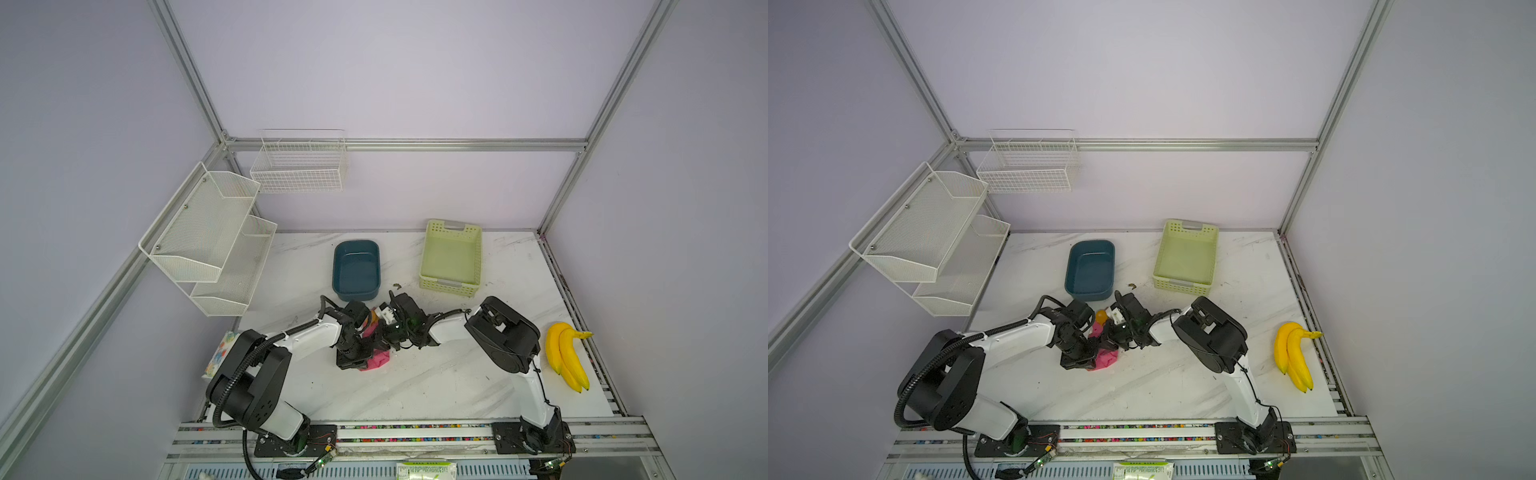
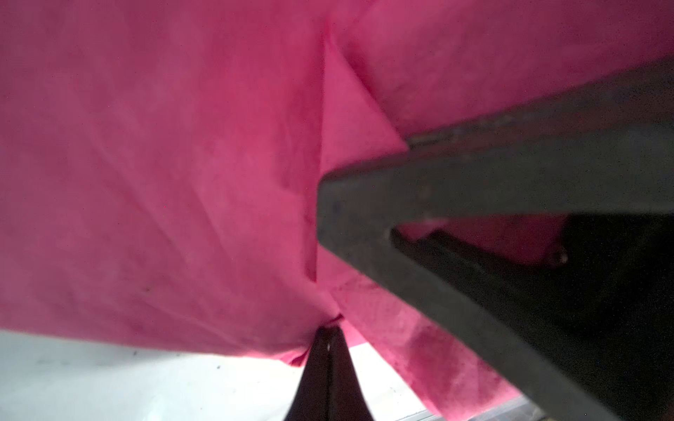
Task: Place the utensils on the paper napkin and roll it up
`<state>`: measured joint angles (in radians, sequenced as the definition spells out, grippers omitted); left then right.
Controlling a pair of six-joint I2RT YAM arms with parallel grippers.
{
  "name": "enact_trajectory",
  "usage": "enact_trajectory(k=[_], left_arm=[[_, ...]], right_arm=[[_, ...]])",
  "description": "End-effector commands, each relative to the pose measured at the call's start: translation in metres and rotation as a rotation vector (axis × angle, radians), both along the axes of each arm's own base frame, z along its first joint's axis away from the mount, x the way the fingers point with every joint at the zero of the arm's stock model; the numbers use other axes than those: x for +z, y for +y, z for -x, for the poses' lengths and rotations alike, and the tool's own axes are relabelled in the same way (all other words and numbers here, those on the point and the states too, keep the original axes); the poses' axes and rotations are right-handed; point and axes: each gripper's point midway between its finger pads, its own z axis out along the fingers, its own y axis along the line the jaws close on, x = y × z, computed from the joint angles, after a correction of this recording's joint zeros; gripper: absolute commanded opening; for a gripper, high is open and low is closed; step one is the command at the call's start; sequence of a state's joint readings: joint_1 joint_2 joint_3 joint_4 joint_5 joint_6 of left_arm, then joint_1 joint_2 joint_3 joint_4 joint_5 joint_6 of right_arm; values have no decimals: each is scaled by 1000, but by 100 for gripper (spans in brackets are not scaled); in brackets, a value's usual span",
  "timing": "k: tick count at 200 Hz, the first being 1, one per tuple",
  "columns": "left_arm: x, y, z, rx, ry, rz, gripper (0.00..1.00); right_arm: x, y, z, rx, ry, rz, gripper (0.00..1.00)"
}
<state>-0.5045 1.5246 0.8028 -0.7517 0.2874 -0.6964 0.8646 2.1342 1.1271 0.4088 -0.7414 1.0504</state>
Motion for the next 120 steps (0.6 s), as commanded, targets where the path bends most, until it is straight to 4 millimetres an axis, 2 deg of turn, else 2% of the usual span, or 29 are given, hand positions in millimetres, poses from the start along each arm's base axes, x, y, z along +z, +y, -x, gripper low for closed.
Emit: enact_trajectory(k=[1,29,57,90,93,99,120], left_arm=[[-8,2,7,8,13,1,0],[-7,1,6,10,12,8,0],[-2,1,4,16,-6,9,0],[20,8,-9,53,-89,-7,0],[29,7,-13,58,-120,9,0],[35,8,-16,68,-137,17,0],[46,12,-24,106,-166,38,0]], right_arm=[[-8,-2,-2,-16,6,2,0],[-14,-3,-4,-16,1,11,5],[-17,-4,-3,-9,-9,18,19],[-21,-6,-2,-8,-6,27,26],[-21,-6,-2,-8,-6,27,27],[-20,-6,-2,-7,-8,25,29],[-18,-5,-3,-4,-13,24,34]])
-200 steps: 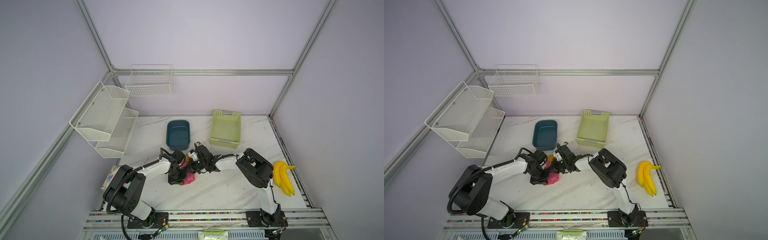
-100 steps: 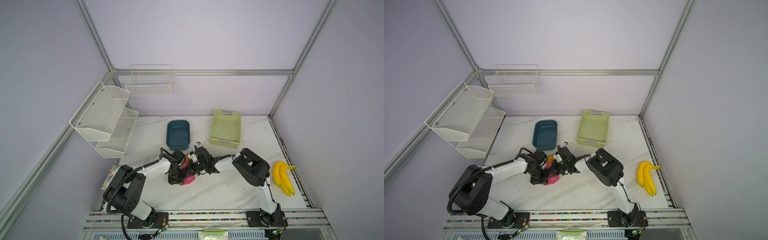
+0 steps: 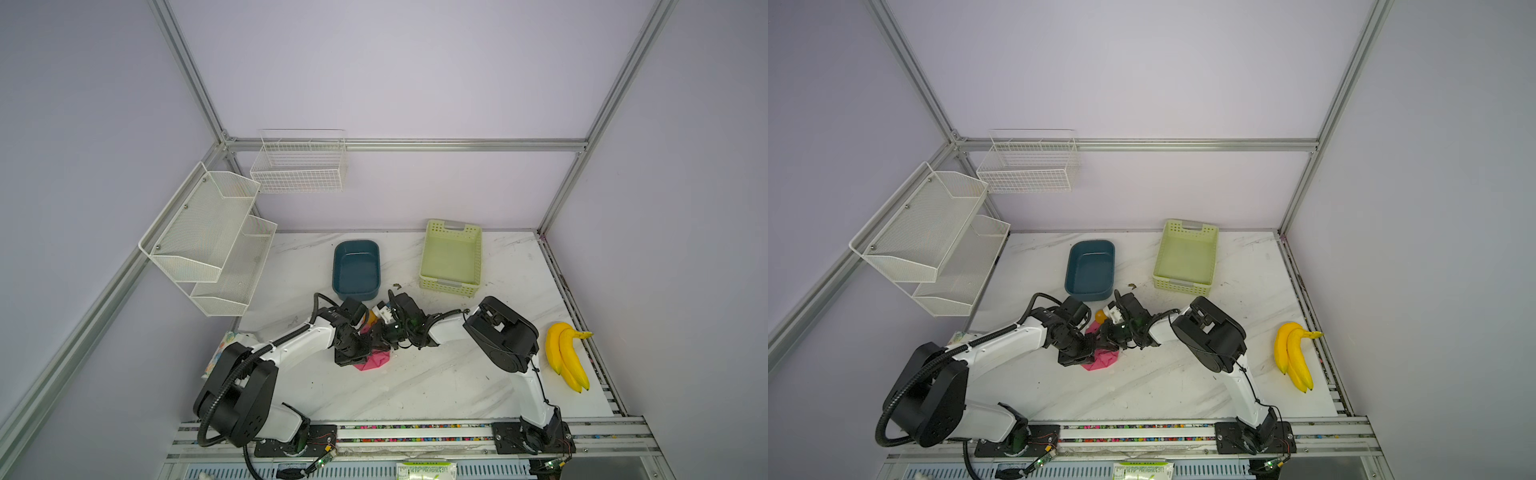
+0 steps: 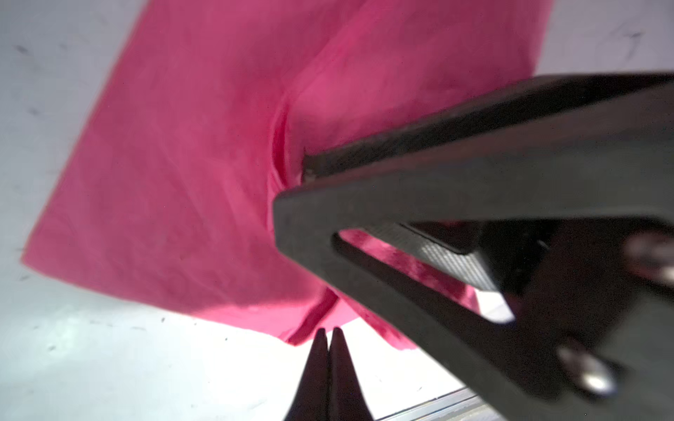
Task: Place the utensils on the paper napkin and roll it up
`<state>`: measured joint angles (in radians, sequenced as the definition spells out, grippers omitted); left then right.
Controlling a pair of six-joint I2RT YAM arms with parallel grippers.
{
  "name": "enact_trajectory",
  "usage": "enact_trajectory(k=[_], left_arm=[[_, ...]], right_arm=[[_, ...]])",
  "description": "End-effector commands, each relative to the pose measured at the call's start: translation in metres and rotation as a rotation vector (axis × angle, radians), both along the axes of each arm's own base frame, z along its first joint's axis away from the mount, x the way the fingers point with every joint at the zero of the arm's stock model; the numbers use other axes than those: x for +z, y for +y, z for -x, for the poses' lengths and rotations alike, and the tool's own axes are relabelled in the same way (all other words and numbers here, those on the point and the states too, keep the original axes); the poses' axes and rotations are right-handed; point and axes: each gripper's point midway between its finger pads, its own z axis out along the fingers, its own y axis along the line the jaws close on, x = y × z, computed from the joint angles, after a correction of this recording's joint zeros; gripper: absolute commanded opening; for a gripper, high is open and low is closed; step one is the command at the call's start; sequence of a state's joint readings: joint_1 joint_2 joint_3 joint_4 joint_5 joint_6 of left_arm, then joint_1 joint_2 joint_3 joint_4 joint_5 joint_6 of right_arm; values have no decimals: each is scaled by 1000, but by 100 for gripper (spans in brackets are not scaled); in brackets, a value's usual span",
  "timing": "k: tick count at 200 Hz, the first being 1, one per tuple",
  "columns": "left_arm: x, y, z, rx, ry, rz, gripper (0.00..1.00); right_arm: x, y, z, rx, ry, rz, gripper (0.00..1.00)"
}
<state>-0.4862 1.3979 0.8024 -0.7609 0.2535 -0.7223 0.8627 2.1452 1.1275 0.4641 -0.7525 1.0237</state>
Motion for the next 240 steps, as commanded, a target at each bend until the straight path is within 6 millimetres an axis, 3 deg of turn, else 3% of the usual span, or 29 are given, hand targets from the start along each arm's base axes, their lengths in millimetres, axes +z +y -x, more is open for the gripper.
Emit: enact_trajectory(k=[1,34,65,173,240], left_arm=[[18,8,-12,60,-55,14,0],[24,15,-23,128,-85,57,1],[18,17,-29,191,-81,128,7],[-3,28,-56,266,-98,156,18],[-22,23,-56,234,-40,158,22]], right_arm=[[-23,-10,1,-24,34,65,34],[-26,-11,2,-27,36,72,36],[-26,-13,1,-30,38,75,36],[-29,-13,2,-29,49,77,13],[-31,-14,3,-30,56,81,9]])
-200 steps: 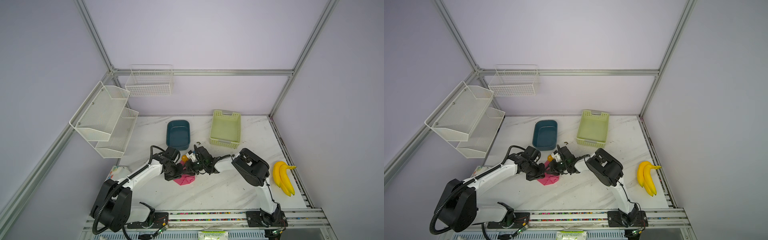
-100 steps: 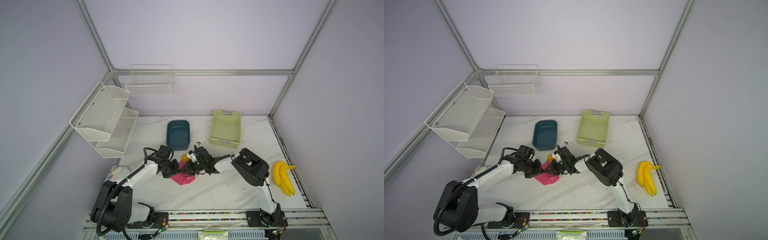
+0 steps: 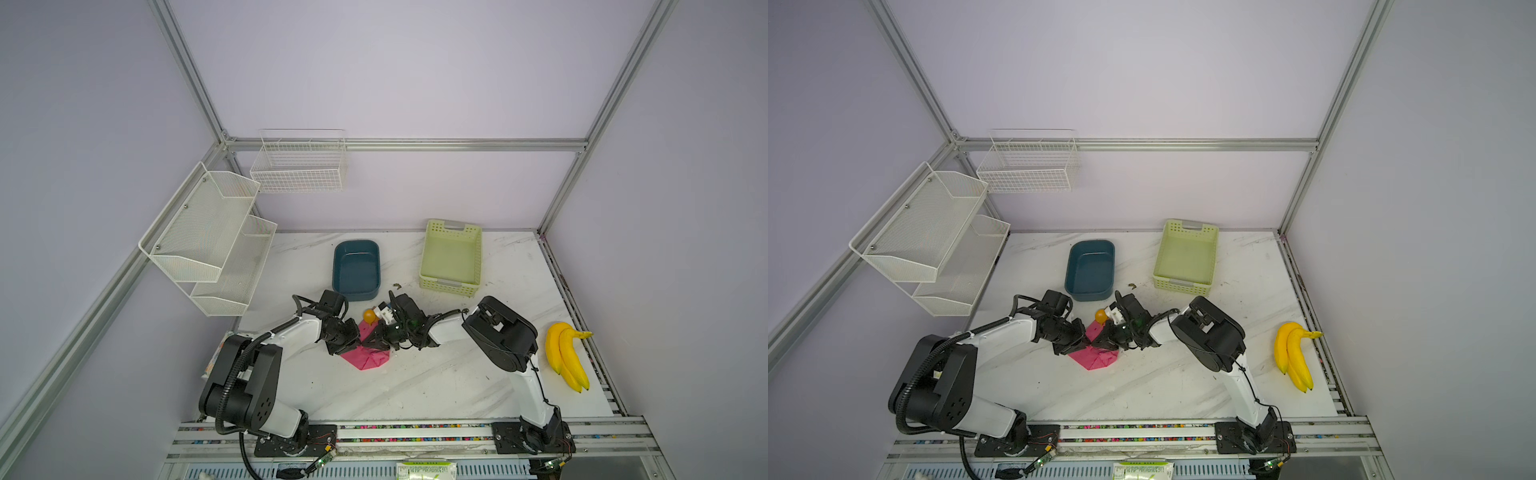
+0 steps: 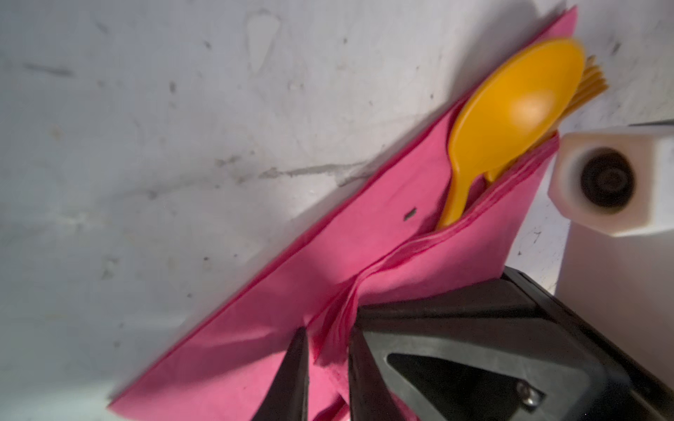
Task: Place the utensils on the paper napkin and roll it up
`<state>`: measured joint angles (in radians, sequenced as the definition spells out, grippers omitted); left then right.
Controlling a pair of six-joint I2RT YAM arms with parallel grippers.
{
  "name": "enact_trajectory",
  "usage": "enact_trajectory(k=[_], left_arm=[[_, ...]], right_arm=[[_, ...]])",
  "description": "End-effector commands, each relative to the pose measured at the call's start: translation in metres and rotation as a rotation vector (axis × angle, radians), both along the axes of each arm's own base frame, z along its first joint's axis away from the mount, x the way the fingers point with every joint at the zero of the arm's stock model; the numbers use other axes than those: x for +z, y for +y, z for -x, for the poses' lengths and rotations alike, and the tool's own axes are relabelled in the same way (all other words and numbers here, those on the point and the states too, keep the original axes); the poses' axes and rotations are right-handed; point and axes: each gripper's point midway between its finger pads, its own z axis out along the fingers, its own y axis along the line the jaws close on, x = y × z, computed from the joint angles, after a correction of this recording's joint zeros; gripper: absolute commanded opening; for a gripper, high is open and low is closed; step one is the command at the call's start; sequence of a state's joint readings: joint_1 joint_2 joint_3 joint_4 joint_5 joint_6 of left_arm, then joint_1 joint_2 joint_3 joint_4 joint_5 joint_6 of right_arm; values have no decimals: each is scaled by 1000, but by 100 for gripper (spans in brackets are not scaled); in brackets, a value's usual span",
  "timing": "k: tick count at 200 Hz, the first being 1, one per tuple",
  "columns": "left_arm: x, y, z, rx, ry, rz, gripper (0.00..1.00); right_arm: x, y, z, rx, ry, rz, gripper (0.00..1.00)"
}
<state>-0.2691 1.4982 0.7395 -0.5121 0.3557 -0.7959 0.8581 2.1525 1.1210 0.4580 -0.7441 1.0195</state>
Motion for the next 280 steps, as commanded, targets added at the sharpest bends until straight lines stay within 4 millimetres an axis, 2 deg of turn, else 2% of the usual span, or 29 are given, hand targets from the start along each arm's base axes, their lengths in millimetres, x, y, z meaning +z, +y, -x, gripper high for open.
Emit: enact_trajectory(k=[1,67,147,171,217,244,280], left_arm=[[2,-3,-5,-23,-28,23,22],[4,-10,-14,-33,-51,54,23],[1,-12,-13,-38,-38,67,6],[6,-11,-16,-38,-55,58,0],[4,-4,-17,-55,-53,3,0],[4,-5,-19,-69,-51,4,0],[5,-6,-21,-75,-56,5,0]], right_arm=[[-24,-10,4,-20,51,63,9],[-23,-10,4,-18,50,60,9],[-21,-10,4,-16,45,57,8],[-9,-10,3,-14,29,42,8],[26,-20,2,-10,-22,21,12],[35,-33,13,7,-28,35,12],[32,-49,27,32,-21,78,9]])
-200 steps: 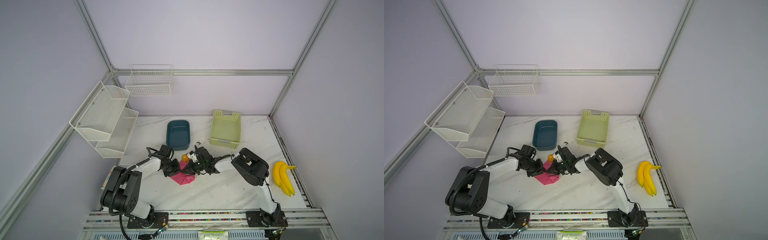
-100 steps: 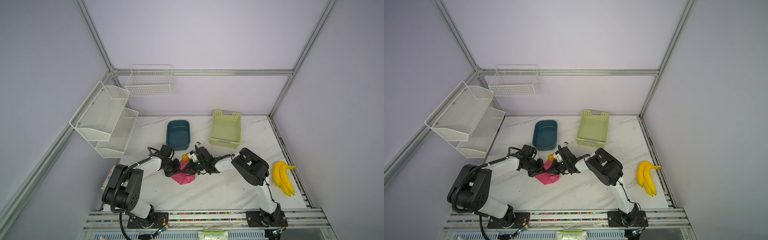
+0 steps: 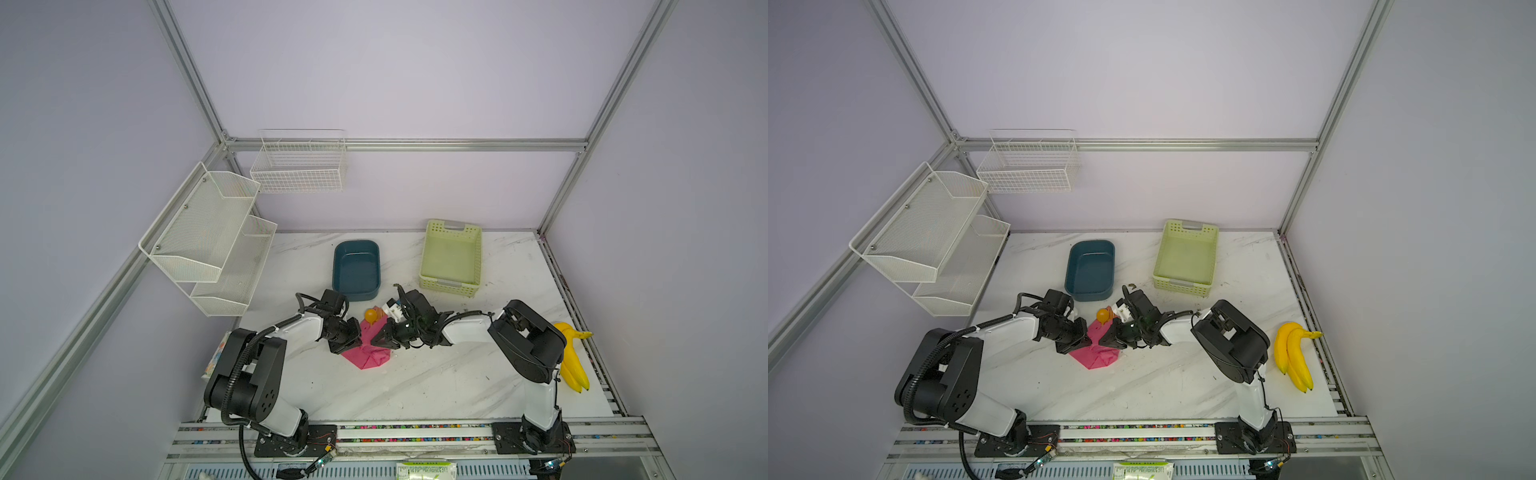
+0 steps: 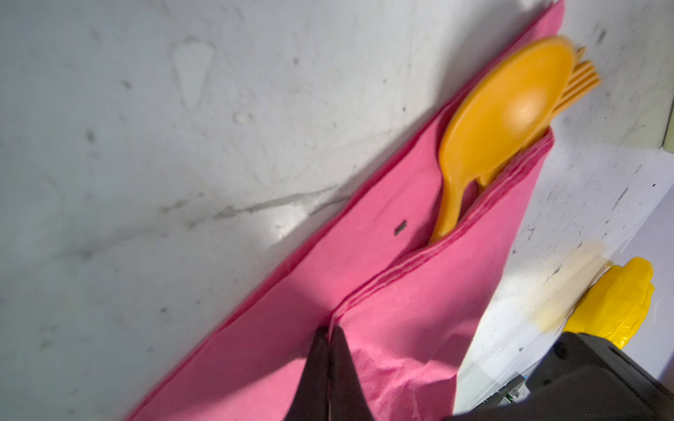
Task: Place the utensils on the paper napkin and roll it up
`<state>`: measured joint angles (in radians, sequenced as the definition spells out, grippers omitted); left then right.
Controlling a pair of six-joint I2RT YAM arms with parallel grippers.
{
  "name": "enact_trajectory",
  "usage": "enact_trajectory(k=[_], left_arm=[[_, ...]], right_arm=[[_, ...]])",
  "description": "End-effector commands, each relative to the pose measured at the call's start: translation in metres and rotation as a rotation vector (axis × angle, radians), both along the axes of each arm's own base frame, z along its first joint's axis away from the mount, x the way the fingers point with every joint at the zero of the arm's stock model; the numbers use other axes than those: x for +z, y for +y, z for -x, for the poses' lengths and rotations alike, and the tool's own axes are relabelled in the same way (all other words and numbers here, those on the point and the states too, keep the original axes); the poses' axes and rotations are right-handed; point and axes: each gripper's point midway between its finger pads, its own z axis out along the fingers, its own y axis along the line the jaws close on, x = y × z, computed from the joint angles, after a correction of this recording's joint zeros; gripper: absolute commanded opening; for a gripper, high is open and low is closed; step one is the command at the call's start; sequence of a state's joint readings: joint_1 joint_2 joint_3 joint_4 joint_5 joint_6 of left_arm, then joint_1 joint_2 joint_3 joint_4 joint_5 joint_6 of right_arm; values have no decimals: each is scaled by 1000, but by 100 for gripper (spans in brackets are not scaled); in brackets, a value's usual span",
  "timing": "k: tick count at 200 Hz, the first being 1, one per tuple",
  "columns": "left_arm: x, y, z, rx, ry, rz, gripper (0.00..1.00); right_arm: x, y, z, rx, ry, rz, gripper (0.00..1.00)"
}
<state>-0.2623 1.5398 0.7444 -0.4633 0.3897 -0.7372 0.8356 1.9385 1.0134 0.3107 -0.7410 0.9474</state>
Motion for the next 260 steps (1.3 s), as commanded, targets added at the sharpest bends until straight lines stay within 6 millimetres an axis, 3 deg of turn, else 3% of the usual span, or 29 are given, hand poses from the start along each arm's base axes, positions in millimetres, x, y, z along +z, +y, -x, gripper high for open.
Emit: enact_trajectory(k=[1,28,80,102,121,165,226,260], left_arm=[[9,-1,-14,-19,-28,-18,0],[9,-2,-14,-25,-27,-15,0],[8,-2,-14,-31,-28,-16,0],[7,-2,-14,-35,-23,-15,0],[6,-3,-13,-37,-20,-14,0],[8,-4,-15,-43,-29,-8,0],[38,-7,-26,-53,-93,7,0],[35,-10,-26,-74,-71,13,0]], right_arm=[[-6,-16,13,21,15,54,9],[-12,-24,19,27,23,72,7],[-56,-45,26,-8,73,177,4],[-65,-52,28,-18,87,200,3],[-56,-52,24,-22,69,182,4],[-12,-35,18,16,9,67,5],[-4,-27,17,45,7,27,5],[9,-13,23,93,31,-75,5]])
